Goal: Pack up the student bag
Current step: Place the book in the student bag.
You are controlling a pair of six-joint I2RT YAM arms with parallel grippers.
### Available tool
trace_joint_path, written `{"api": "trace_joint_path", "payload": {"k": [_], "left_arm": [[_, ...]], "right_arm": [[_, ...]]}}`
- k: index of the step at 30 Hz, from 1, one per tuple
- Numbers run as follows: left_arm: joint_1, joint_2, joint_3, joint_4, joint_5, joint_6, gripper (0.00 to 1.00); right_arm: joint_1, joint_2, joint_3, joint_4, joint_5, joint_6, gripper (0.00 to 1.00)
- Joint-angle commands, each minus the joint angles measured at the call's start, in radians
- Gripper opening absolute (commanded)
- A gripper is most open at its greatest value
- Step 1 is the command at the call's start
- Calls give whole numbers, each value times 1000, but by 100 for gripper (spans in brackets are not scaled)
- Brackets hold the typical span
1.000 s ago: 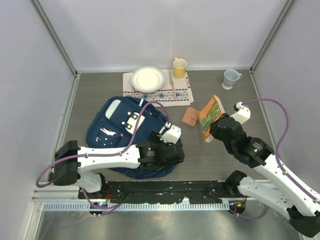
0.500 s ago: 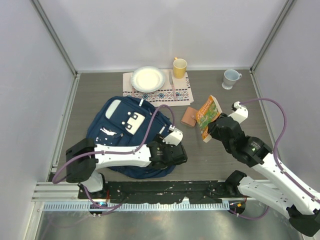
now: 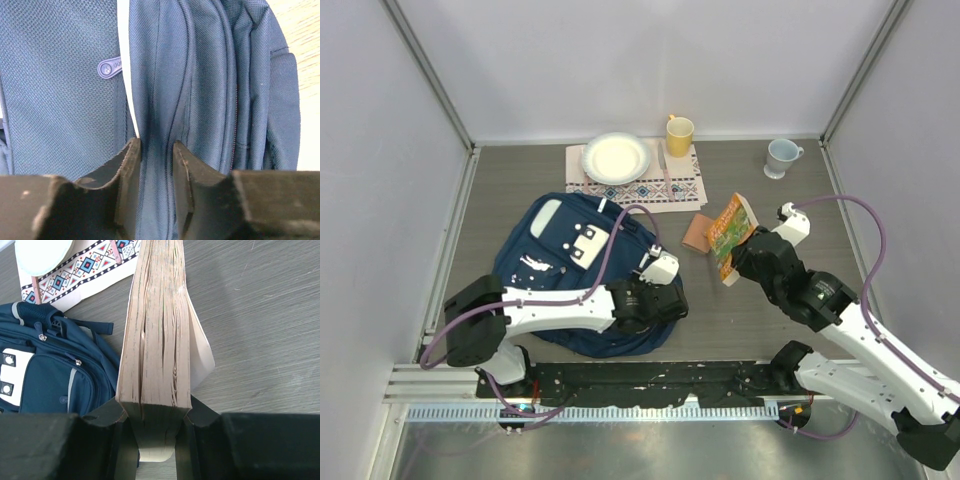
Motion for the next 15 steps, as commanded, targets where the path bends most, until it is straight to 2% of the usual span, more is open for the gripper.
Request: {"api": "trace_joint_path", "payload": {"k": [1, 3, 4, 5, 12, 15], "left_arm": [[8, -31, -16, 8, -12, -8, 26], [9, -35, -13, 5, -17, -5, 18], [8, -44, -11, -1, -20, -7, 4], [9, -52, -2, -13, -26, -8, 0], [9, -210, 64, -108, -120, 13, 0], [21, -306, 99, -118, -144, 48, 0]], "right_arm": [[-3, 5, 15, 115, 17, 12, 1], [-3, 3, 15, 118, 12, 10, 1], [-3, 5, 15, 118, 9, 5, 1], [-3, 2, 13, 118, 3, 2, 1], [-4, -44, -5, 121, -92, -27, 1], [-4, -82, -22, 147, -196, -24, 1]]}}
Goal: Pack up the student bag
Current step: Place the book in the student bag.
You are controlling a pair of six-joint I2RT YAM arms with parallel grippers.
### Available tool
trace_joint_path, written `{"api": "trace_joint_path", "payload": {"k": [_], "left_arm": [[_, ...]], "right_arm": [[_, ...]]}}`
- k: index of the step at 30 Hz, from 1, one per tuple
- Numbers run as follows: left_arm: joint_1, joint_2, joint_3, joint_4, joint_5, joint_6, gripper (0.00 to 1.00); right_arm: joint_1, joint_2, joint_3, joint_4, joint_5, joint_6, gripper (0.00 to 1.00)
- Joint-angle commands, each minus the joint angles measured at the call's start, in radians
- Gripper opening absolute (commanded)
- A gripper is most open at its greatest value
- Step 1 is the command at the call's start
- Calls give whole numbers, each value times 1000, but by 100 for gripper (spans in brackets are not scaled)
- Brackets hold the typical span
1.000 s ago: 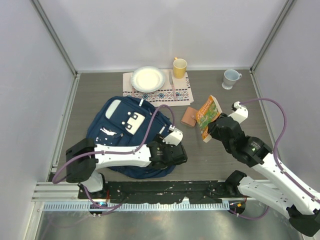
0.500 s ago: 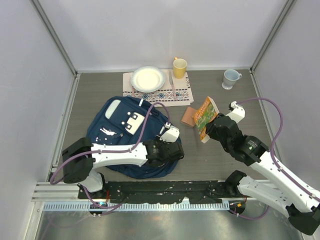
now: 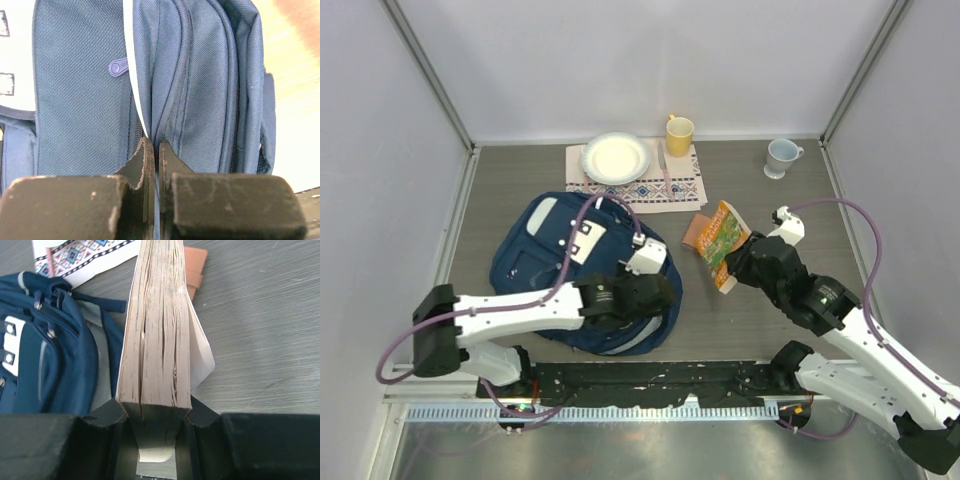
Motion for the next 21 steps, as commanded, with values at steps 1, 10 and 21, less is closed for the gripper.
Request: {"api": "trace_joint_path", "payload": {"k": [1, 10, 21], "left_arm": [[25, -179, 90, -51, -135, 54, 0], [94, -405, 84, 3, -72, 137, 0], [111, -509, 19, 18, -58, 89, 0]], "right_arm": [[-4, -78, -10, 145, -129, -3, 1], [-4, -204, -141, 371, -561, 107, 1], [5, -65, -351, 872, -816, 322, 1]]}}
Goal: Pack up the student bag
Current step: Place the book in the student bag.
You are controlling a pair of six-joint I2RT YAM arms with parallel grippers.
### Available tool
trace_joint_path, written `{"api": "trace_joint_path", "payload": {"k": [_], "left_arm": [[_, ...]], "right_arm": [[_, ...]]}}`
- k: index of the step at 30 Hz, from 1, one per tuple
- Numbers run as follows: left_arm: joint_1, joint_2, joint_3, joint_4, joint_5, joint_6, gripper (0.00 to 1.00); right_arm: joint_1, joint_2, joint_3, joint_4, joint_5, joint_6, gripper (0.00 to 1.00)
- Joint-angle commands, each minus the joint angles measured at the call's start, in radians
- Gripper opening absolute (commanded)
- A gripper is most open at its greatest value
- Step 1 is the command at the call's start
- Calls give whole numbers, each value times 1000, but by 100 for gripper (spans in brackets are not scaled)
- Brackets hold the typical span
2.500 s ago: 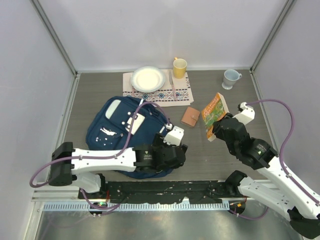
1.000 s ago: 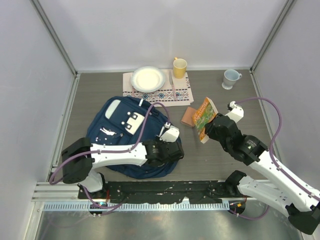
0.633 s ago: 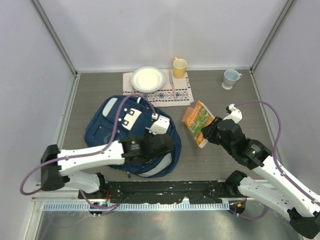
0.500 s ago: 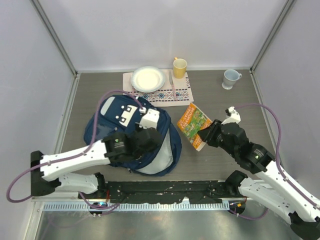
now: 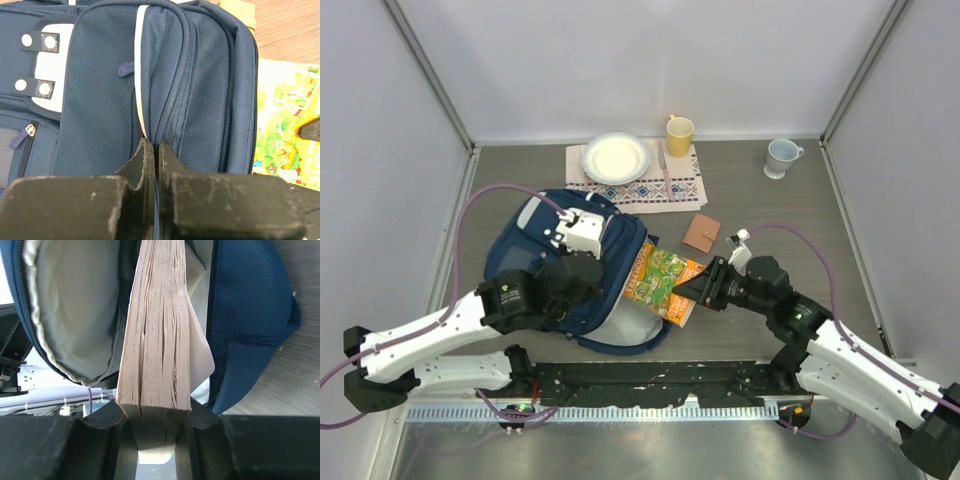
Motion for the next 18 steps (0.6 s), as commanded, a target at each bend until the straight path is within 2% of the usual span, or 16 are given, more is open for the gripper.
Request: {"api": "trace_joint_path", "payload": {"k": [1, 5, 11, 14, 18], "left_arm": [[10, -53, 5, 82, -66, -12, 0], [12, -51, 16, 88, -62, -9, 0], [13, -39, 16, 105, -44, -17, 0], [13, -41, 20, 124, -31, -20, 0], [13, -41, 30, 141, -27, -18, 0]], "right_arm": [[9, 64, 9, 361, -105, 90, 1], [31, 177, 10, 523, -119, 122, 1], [95, 298, 34, 613, -36, 155, 1], [158, 392, 39, 692, 47, 158, 1], [248, 519, 60, 795, 246, 147, 1]]}}
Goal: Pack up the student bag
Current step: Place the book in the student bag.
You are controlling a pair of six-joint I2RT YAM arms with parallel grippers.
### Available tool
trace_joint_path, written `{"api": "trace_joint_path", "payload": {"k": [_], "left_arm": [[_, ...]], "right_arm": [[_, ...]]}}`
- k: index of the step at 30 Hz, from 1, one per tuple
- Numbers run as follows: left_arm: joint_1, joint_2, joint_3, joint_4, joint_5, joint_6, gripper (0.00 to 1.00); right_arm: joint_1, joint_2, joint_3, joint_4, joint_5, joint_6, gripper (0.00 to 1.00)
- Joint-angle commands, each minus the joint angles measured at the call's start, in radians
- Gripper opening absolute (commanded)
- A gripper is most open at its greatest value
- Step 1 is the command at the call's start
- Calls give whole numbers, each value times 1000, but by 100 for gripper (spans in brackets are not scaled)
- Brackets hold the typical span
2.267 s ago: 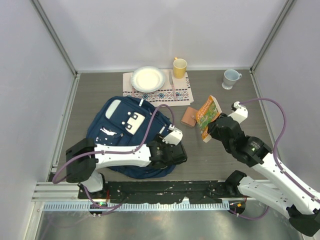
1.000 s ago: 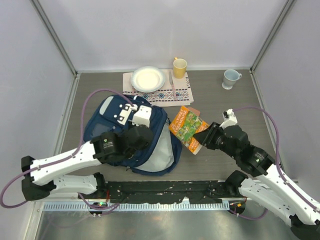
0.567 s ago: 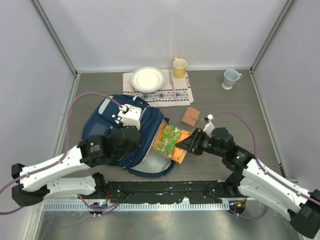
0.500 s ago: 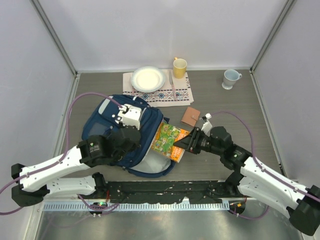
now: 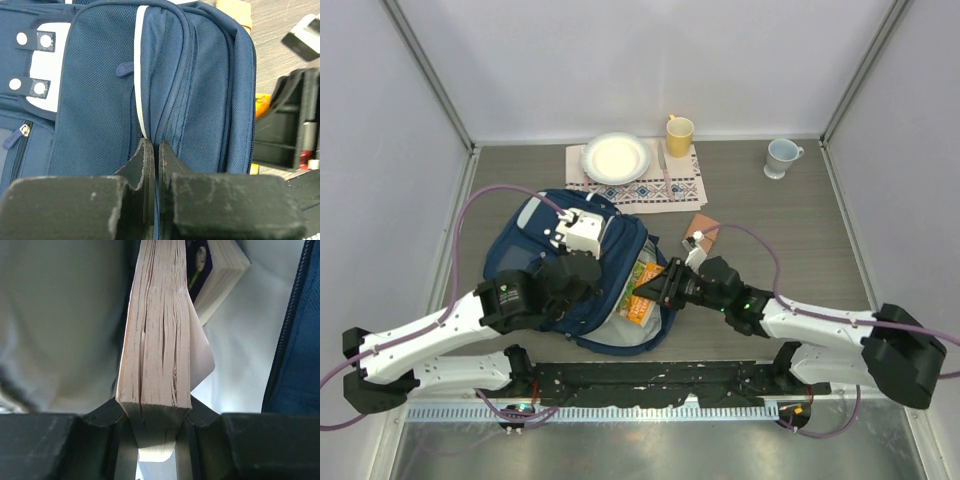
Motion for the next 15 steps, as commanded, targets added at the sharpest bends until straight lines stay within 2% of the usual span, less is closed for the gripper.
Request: {"api": "trace_joint_path", "payload": {"k": [1, 7, 11, 15], "left_arm": [[6, -21, 45, 134, -46, -16, 0], [7, -52, 27, 123, -45, -38, 0], [9, -96, 2, 123, -49, -65, 0], [12, -121, -27, 134, -49, -76, 0]], "right_arm": [[83, 122, 87, 299, 237, -12, 1], [120, 311, 190, 440, 390, -62, 1], [131, 470, 222, 505, 432, -1, 1], [165, 585, 283, 505, 449, 7, 14]]}}
